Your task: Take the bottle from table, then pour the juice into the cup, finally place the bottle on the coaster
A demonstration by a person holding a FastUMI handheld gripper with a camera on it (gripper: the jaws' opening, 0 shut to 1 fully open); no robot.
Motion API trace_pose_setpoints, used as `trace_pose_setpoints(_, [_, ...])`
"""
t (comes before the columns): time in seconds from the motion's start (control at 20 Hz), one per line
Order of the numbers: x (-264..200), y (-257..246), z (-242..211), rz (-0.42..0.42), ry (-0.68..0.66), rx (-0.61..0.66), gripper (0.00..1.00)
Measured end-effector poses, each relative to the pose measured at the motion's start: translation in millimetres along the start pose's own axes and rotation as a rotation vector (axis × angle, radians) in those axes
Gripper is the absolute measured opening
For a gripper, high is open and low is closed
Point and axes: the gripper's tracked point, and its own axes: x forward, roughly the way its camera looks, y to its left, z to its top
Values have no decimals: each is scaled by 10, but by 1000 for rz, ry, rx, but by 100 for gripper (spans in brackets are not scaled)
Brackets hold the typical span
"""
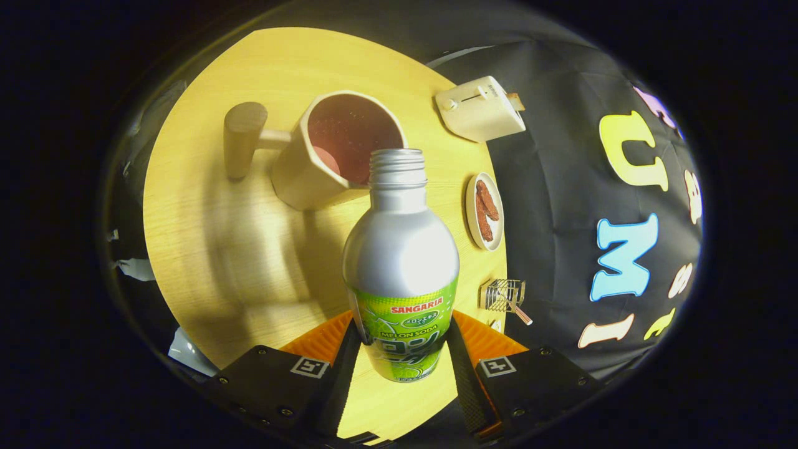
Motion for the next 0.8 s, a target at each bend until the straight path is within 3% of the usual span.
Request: trace_pose_setpoints(0.8, [-92, -139, -20, 12, 142, -159, 73])
